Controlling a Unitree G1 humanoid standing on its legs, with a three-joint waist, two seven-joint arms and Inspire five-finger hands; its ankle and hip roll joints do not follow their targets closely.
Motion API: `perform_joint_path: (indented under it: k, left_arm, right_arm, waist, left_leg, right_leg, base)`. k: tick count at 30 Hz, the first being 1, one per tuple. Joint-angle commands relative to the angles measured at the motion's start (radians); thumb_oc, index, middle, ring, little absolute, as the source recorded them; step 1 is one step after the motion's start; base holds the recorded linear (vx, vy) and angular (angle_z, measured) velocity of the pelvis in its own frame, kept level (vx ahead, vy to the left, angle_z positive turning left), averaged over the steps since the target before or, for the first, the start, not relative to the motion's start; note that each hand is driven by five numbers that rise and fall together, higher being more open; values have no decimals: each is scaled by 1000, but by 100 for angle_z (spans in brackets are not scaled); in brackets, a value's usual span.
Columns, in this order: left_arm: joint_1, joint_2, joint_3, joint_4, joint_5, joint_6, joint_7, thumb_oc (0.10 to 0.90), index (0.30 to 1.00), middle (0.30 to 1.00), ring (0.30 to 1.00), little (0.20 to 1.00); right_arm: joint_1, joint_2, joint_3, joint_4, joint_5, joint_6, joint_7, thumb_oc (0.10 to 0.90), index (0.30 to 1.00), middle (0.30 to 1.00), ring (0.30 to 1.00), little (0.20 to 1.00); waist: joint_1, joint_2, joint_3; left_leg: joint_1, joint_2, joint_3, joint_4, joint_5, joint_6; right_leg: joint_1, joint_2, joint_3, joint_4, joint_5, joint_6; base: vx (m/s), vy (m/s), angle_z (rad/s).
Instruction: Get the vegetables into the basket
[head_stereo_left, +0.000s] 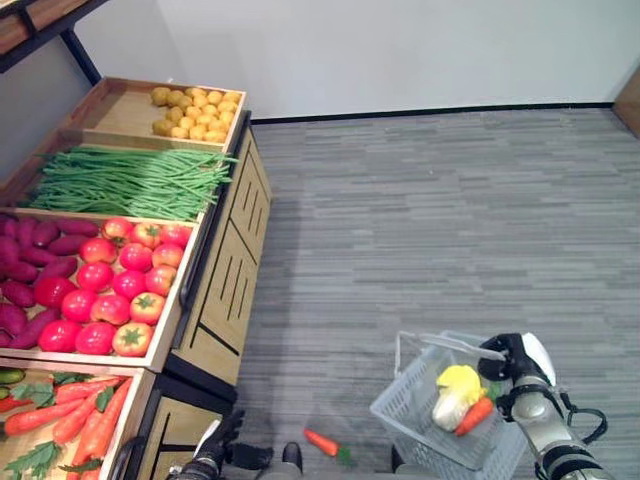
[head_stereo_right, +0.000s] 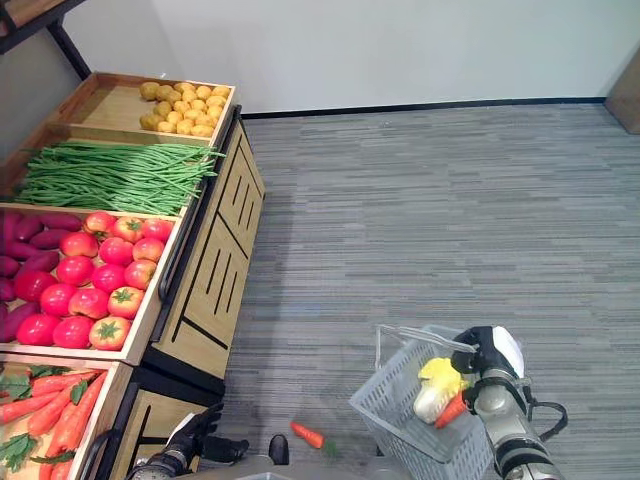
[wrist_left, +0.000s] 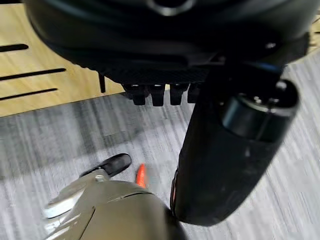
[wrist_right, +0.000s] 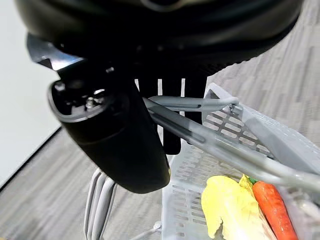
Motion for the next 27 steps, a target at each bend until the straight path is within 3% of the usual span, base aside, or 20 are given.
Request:
perform_joint_path:
  k: [1, 6, 8, 9, 10, 13, 15, 16, 17, 18, 27]
  left_arm:
    - [-26, 20, -13, 58, 113, 30, 42, 900, 1000, 1000, 1000, 1000]
    - [-11, 23, -27, 35, 142, 29, 48, 900, 1000, 1000, 1000, 1000]
    - [-10, 23, -35, 34, 148, 30, 53, 900, 1000, 1000, 1000, 1000]
    - [-9, 23, -37, 25, 146, 30, 54, 900, 1000, 1000, 1000, 1000]
    - [-8, 24, -40, 15, 144, 30, 57, 900, 1000, 1000, 1000, 1000]
    - [-9, 28, -51, 2, 147, 27, 57, 900, 1000, 1000, 1000, 1000]
    - [-12, 32, -65, -16, 151, 25, 60, 900, 1000, 1000, 1000, 1000]
    - [-12, 32, -65, -16, 151, 25, 60, 900, 1000, 1000, 1000, 1000]
    - [-16, 37, -75, -35, 149, 27, 63, 900, 1000, 1000, 1000, 1000]
    - [-18, 37, -75, -35, 147, 29, 64, 900, 1000, 1000, 1000, 1000]
    - [-15, 23, -64, -14, 174, 41, 72, 900, 1000, 1000, 1000, 1000]
  right_arm:
    - [-178, -100, 11, -6, -19, -52, -33, 400, 300, 300, 300, 300]
    - [-215, -123, 24, 53, -17, -45, -27, 400, 300, 300, 300, 300]
    - [-227, -134, 24, 90, -16, -40, -29, 443, 360, 360, 360, 360]
    - [-228, -138, 22, 97, -13, -40, -29, 512, 456, 456, 456, 456]
    - [-230, -143, 19, 109, -10, -38, -30, 537, 492, 492, 492, 492]
    - [-237, -153, 13, 133, -7, -34, -34, 516, 462, 462, 462, 462]
    - [-250, -166, 6, 158, 2, -31, -42, 584, 558, 558, 558, 558]
    - [-251, -166, 7, 158, 2, -31, -43, 659, 662, 662, 662, 662]
    - [-257, -174, 6, 177, 11, -30, -45, 863, 948, 948, 948, 948]
    - [-254, -172, 3, 181, 14, -29, -45, 900, 1000, 1000, 1000, 1000]
    - [-149, -121, -37, 209, 34, -31, -36, 900, 1000, 1000, 1000, 1000]
  waist:
    - [13, -54, -10]
    - [19, -46, 2]
    - [22, -43, 5]
    - [22, -42, 6]
    - [23, -41, 8]
    - [23, -38, 12]
    - [23, -37, 16]
    - [23, -36, 16]
    - [23, -36, 21]
    - [23, -36, 21]
    - [11, -46, 13]
  left_leg:
    - [-29, -18, -1, 1, -11, -15]
    - [-43, -14, -1, 1, -4, -18]
    - [-48, -15, -4, 1, -2, -19]
    - [-49, -15, -5, 1, -1, -20]
    - [-51, -14, -8, 1, 0, -21]
    - [-55, -13, -12, 1, 2, -22]
    - [-61, -13, -15, 1, 4, -23]
    - [-61, -13, -15, 1, 4, -23]
    - [-67, -12, -15, 1, 5, -25]
    - [-67, -12, -15, 1, 5, -25]
    - [-43, -11, -15, 1, -10, -23]
  right_leg:
    - [-5, 12, -46, 4, -33, 16]
    - [-20, 16, -44, 4, -31, 14]
    - [-24, 18, -46, 4, -33, 13]
    - [-25, 18, -47, 4, -32, 13]
    - [-26, 18, -48, 4, -33, 12]
    - [-28, 18, -50, 4, -34, 12]
    - [-33, 19, -55, 4, -34, 12]
    - [-33, 19, -55, 4, -34, 12]
    - [-38, 19, -54, 4, -32, 12]
    - [-39, 19, -55, 4, -32, 12]
    - [-15, 22, -56, 4, -43, 10]
  base:
    - [-13, -24, -23]
    - [-5, -21, -11]
    - [0, 0, 0]
    - [0, 0, 0]
    - [0, 0, 0]
    - [0, -10, 2]
    - [-3, -29, 5]
    - [0, 0, 0]
    - [0, 0, 0]
    - [0, 0, 0]
    - [29, 3, 1]
